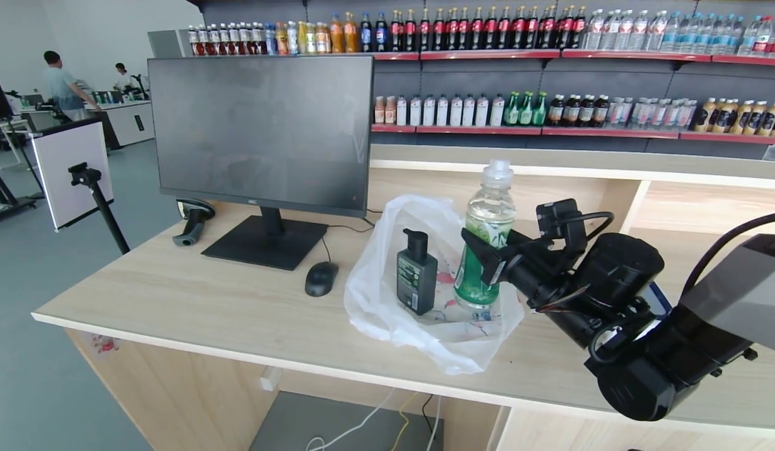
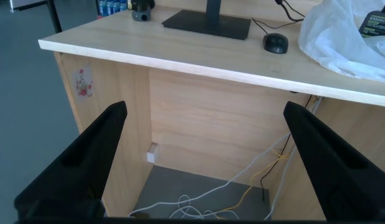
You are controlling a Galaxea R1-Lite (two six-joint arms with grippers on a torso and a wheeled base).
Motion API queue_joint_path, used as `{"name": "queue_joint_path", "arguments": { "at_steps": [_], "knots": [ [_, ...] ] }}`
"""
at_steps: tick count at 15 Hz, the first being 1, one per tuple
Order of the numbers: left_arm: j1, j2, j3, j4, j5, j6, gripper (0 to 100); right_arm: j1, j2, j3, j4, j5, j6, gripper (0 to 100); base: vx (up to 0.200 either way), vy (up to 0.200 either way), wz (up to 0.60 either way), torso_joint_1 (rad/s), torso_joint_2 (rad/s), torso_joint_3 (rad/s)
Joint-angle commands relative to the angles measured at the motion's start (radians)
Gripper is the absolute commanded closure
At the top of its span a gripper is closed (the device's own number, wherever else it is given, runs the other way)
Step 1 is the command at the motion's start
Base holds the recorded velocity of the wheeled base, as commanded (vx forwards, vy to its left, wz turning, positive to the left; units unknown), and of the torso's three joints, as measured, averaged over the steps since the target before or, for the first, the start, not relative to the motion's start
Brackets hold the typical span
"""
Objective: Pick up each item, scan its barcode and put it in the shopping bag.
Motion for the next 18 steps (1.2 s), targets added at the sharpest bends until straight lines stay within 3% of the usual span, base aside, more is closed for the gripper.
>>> {"name": "queue_joint_path", "arguments": {
  "at_steps": [1, 13, 14, 18],
  "knots": [
    [0.0, 0.0, 0.0, 0.0, 0.001, -0.001, 0, 0.002, 0.04, -0.021, -0.001, 0.002, 0.0, 100, 0.0, 0.0, 0.0, 0.0, 0.0, 0.0],
    [0.002, 0.001, 0.0, 0.0, 0.001, -0.001, 0, 0.006, 0.07, 0.043, -0.001, 0.003, 0.011, 100, 0.0, 0.0, 0.0, 0.0, 0.0, 0.0],
    [0.002, 0.001, 0.0, 0.0, 0.0, -0.001, 0, 0.006, 0.067, 0.047, -0.001, 0.003, 0.011, 0, 0.0, 0.0, 0.0, 0.0, 0.0, 0.0],
    [0.0, 0.0, 0.0, 0.0, 0.0, -0.001, 0, 0.006, 0.031, 0.082, -0.001, 0.003, 0.022, 0, 0.0, 0.0, 0.0, 0.0, 0.0, 0.0]
  ]
}}
